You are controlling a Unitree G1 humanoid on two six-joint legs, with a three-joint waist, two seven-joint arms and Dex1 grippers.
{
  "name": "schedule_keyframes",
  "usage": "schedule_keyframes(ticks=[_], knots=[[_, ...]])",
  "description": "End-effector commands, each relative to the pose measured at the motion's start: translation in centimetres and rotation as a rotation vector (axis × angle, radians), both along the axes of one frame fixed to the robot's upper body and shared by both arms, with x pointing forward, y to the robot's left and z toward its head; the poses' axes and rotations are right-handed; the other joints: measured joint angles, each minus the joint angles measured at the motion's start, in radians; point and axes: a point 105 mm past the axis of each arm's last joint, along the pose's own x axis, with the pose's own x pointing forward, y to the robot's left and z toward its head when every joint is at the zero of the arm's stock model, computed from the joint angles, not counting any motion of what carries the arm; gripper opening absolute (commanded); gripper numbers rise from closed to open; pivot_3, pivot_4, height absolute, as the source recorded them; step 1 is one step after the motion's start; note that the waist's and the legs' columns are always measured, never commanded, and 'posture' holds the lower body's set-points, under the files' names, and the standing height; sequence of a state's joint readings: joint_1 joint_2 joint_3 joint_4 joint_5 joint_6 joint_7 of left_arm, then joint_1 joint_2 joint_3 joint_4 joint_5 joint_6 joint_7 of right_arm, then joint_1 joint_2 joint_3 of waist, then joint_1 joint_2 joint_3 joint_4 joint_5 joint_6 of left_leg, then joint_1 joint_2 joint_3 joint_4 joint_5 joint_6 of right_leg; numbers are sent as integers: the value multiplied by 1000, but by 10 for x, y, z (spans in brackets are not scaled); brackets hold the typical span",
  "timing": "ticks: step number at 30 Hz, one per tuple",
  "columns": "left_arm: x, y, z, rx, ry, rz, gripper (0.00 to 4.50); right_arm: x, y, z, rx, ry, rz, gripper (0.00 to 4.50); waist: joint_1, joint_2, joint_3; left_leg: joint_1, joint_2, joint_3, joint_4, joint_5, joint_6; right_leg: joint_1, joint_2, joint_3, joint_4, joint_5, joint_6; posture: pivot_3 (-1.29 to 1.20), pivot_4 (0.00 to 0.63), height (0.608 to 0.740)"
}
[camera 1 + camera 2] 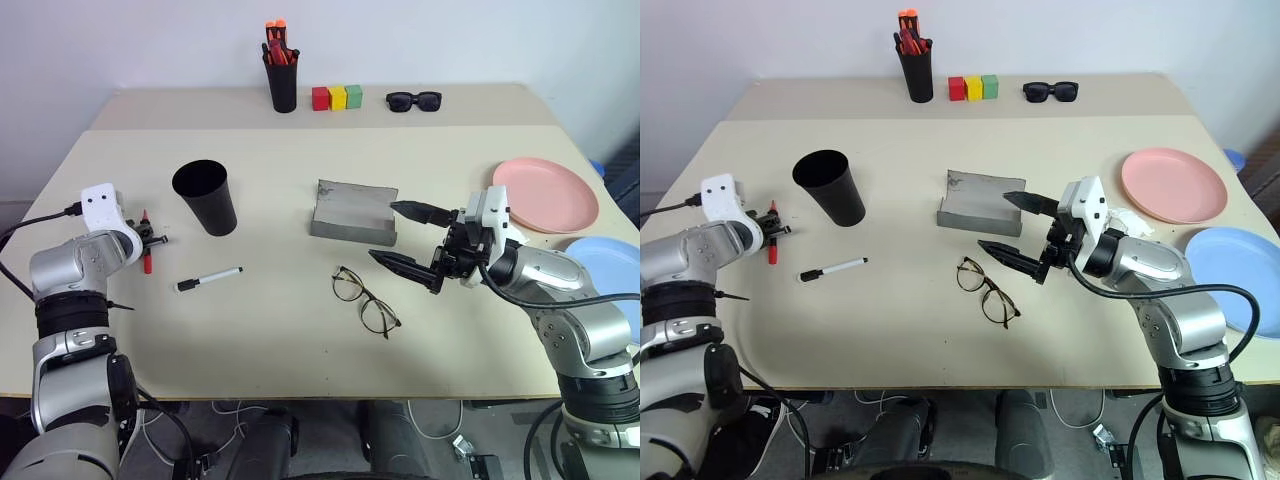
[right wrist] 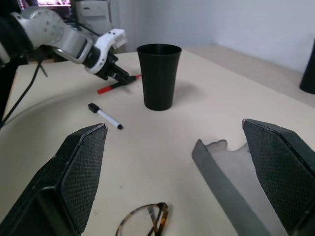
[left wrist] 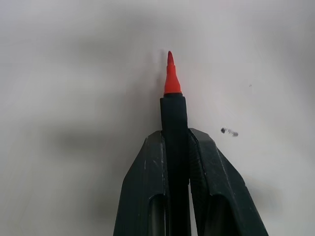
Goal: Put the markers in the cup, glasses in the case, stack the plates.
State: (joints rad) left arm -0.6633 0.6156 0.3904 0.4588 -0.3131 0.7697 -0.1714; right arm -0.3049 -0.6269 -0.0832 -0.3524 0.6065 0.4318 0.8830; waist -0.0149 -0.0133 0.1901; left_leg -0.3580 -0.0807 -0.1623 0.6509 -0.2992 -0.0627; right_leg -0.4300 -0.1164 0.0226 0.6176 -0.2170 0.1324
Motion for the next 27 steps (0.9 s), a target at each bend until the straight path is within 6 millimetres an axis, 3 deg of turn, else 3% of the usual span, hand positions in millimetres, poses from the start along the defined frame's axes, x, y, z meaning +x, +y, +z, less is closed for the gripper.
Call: schedule_keyframes(ticks=[1, 3, 6, 13, 19, 27], knots=[[-7, 13, 98, 178, -449, -18, 60, -1, 1, 12, -1, -58, 10, 4500, 3, -1, 1, -1, 0, 0, 0, 0, 0, 0, 0, 0, 0, 0, 0, 0, 150, 740], [-16, 3, 127, 157, -626, -86, 60, -1, 2, 12, 5, -54, 18, 4500, 5, -2, 0, -1, 0, 0, 0, 0, -1, 0, 0, 0, -1, 1, -1, 0, 150, 740], [-28, -8, 150, 169, -784, -142, 60, -3, 3, 14, 33, -38, 47, 4500, 7, -2, 0, -1, 0, 1, 0, 0, 0, 1, -1, 0, -2, 1, 0, 0, 150, 740], [-34, -64, 173, 135, -947, -368, 60, -1, 1, 19, 65, -34, 56, 4500, 5, -2, 0, 0, 0, 0, 1, -1, 1, 1, 0, 0, -2, 1, 0, 0, 150, 740], [-22, -97, 177, 95, -999, -489, 60, -1, 0, 17, 68, -30, 47, 4500, 3, -2, 0, 0, 0, 1, 1, -1, 1, 1, 0, 0, -2, 1, 0, 0, 150, 740], [-2, -116, 162, 167, -1013, -518, 60, -2, -4, 14, 67, -30, 21, 4500, 3, -2, 0, 0, 0, 1, 1, 0, 1, 1, 1, 0, -2, 1, 0, 0, 150, 740]])
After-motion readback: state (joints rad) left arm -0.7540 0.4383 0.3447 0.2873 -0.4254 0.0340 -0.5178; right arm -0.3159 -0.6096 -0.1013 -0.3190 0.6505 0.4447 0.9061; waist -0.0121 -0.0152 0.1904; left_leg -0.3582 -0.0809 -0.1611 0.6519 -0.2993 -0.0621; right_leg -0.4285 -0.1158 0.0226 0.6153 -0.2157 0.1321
